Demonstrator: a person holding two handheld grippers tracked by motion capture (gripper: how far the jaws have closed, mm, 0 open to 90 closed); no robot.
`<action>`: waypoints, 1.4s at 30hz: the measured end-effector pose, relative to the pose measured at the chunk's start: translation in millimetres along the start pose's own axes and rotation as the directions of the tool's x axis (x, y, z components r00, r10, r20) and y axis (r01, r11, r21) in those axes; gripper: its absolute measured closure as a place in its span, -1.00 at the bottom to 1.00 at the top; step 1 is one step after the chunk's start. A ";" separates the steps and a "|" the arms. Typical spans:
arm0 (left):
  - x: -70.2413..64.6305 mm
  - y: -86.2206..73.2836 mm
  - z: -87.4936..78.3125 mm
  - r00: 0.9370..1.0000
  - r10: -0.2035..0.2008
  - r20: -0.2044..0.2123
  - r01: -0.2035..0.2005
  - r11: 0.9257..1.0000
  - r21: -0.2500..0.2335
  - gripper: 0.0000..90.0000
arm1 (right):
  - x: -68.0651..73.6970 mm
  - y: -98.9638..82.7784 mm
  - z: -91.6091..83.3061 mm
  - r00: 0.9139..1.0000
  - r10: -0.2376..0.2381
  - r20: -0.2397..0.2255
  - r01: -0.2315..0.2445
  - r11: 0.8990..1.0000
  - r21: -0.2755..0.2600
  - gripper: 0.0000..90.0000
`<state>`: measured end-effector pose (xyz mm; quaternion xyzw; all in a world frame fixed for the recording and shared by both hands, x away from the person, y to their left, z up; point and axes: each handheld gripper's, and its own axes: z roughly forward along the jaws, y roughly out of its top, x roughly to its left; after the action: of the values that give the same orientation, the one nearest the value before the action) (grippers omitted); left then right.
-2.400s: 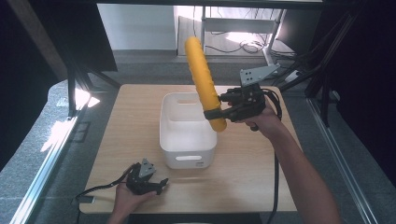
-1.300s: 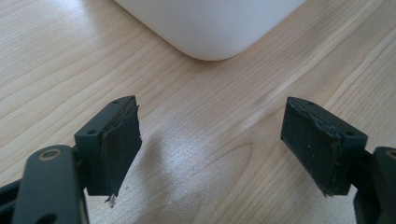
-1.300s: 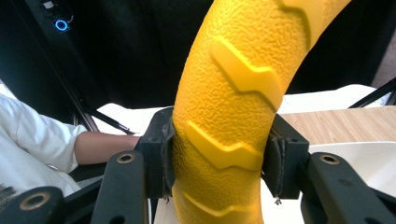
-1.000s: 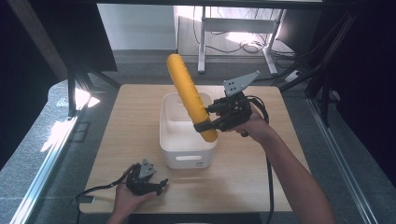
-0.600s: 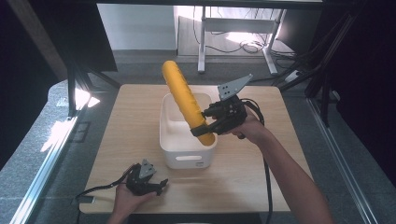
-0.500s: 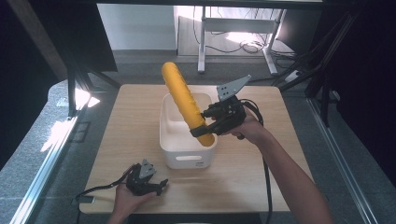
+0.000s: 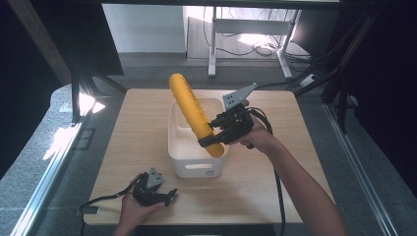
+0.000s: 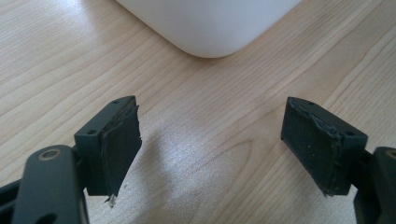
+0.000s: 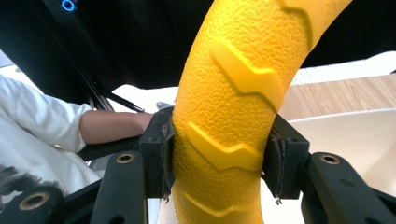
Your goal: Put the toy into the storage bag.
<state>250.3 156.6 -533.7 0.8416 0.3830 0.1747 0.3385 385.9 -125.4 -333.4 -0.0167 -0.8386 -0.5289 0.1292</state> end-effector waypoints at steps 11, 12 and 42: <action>-0.2 -0.1 -0.1 1.000 -0.001 0.002 0.001 1.000 -0.003 -0.55 | -10.2 -9.8 4.8 1.000 0.008 0.020 -0.008 1.000 0.004 0.10; -0.2 -0.1 -0.1 1.000 -0.001 0.002 0.001 1.000 -0.003 -0.55 | -10.5 -10.2 4.8 1.000 0.012 0.027 -0.012 1.000 0.006 0.10; 0.8 0.3 -2.7 1.000 0.003 -0.002 -0.003 1.000 0.000 -0.56 | 7.9 -50.4 -27.3 0.953 0.049 0.299 -0.006 0.990 -0.140 -0.24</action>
<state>249.5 158.3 -531.6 0.8420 0.3820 0.1760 0.3378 375.4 -172.8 -365.0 -0.1179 -0.8097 -0.5749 0.0055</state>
